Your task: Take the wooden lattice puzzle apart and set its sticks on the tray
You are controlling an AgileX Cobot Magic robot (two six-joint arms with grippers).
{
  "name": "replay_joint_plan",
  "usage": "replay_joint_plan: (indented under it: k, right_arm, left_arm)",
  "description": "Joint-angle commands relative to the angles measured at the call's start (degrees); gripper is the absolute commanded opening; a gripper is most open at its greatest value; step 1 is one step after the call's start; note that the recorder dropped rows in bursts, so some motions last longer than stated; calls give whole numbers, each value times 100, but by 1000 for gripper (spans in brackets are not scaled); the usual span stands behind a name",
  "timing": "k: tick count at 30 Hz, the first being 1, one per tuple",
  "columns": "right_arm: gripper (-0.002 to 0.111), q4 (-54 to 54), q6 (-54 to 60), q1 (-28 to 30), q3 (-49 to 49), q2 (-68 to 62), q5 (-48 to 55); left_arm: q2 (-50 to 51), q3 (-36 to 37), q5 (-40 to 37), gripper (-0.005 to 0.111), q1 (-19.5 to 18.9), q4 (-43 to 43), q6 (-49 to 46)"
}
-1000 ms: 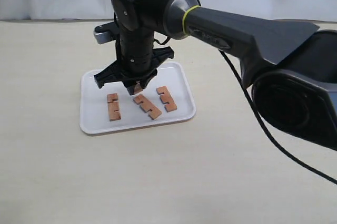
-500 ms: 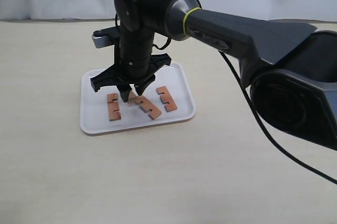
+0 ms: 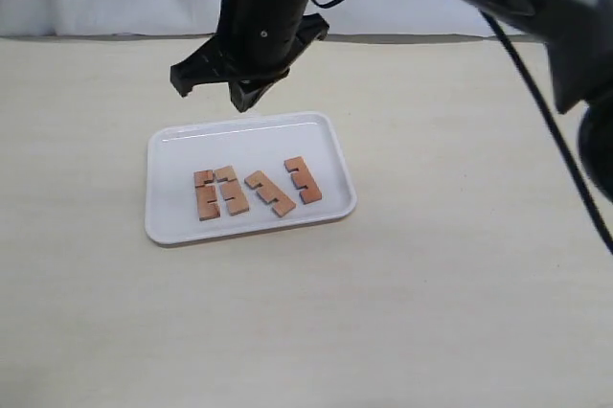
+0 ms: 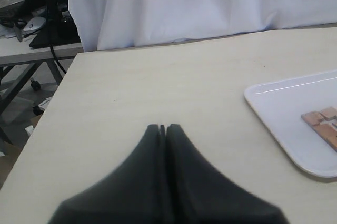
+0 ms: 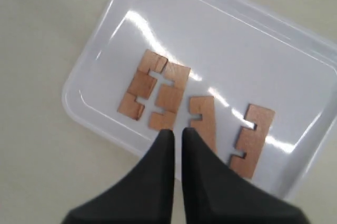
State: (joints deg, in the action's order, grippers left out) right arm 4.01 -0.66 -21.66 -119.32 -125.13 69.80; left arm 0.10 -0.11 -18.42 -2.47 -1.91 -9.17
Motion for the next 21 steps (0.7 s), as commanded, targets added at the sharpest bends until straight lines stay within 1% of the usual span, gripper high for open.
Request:
replay_joint_plan:
  k: [1, 2, 3, 5, 6, 7, 8, 12, 15, 19, 21]
  right_arm:
    - [5, -77, 223, 36, 1087, 892, 16]
    - [5, 90, 366, 36, 1777, 1400, -119]
    - [5, 281, 489, 36, 2257, 1753, -416]
    - [5, 593, 542, 23, 3615, 2732, -1465]
    - [5, 709, 542, 23, 4387, 3387, -2210]
    - [5, 731, 532, 23, 4770, 3825, -2604]
    - [5, 704, 443, 23, 5681, 4735, -3651]
    - [5, 704, 443, 23, 7151, 6323, -5285]
    - [5, 704, 443, 23, 8257, 7363, -6693]
    - [5, 715, 443, 23, 9406, 8082, -8811]
    - [5, 715, 443, 23, 9797, 8338, -9330]
  left_arm:
    - [-10, 11, 77, 0, 62, -26, 4]
    - [-10, 11, 77, 0, 62, -26, 4]
    - [-10, 11, 77, 0, 62, -26, 4]
    - [-10, 11, 77, 0, 62, -26, 4]
    - [-10, 11, 77, 0, 62, -26, 4]
    - [-10, 11, 77, 0, 62, -26, 4]
    - [-10, 11, 77, 0, 62, -26, 4]
    - [-10, 11, 77, 0, 62, -26, 4]
    - [-10, 11, 77, 0, 62, -26, 4]
    - [-10, 11, 77, 0, 62, -26, 4]
    - [-10, 11, 77, 0, 62, -26, 4]
